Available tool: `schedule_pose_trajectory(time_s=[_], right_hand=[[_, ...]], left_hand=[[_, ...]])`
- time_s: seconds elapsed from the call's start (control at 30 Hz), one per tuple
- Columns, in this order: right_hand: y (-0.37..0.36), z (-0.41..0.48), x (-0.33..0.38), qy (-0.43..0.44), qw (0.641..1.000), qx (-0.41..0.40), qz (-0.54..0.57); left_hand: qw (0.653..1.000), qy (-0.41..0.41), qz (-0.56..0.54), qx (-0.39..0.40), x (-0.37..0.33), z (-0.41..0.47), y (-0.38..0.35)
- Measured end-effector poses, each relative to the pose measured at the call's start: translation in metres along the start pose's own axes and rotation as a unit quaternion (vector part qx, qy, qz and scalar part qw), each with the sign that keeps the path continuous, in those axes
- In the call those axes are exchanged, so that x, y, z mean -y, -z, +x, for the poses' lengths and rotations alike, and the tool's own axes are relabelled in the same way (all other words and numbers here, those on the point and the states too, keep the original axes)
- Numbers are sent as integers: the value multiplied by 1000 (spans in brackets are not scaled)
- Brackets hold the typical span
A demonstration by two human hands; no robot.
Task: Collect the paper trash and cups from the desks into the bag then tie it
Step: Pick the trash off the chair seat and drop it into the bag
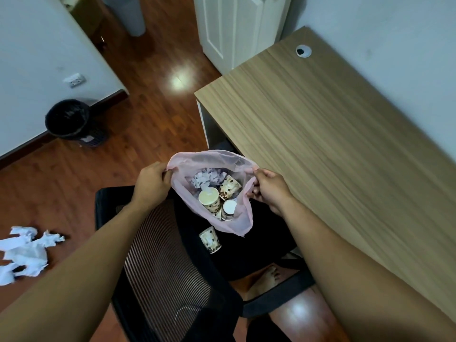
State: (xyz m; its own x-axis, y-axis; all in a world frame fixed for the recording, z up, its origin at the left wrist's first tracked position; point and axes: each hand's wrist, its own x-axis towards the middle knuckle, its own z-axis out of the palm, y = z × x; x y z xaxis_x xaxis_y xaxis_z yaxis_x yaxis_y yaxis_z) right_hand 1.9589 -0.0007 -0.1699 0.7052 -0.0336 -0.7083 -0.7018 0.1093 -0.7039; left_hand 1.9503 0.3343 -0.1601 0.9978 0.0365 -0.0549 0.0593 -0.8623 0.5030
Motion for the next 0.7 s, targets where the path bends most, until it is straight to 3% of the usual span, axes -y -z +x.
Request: schedule_pose_trajectory(time_s=[0.2, 0.3, 0.5, 0.7], right_hand=[[3, 12, -15, -3, 1000, -6, -16], [11, 8, -36, -15, 999, -8, -31], [36, -11, -101, -52, 996, -68, -31], [39, -1, -159, -98, 975, -53, -193]], left_hand=[[981, 181, -73, -9, 11, -6, -11], [969, 228, -97, -12, 15, -13, -17], [963, 237, -130, 6, 18, -25, -25], [955, 236, -177, -5, 14, -36, -36]])
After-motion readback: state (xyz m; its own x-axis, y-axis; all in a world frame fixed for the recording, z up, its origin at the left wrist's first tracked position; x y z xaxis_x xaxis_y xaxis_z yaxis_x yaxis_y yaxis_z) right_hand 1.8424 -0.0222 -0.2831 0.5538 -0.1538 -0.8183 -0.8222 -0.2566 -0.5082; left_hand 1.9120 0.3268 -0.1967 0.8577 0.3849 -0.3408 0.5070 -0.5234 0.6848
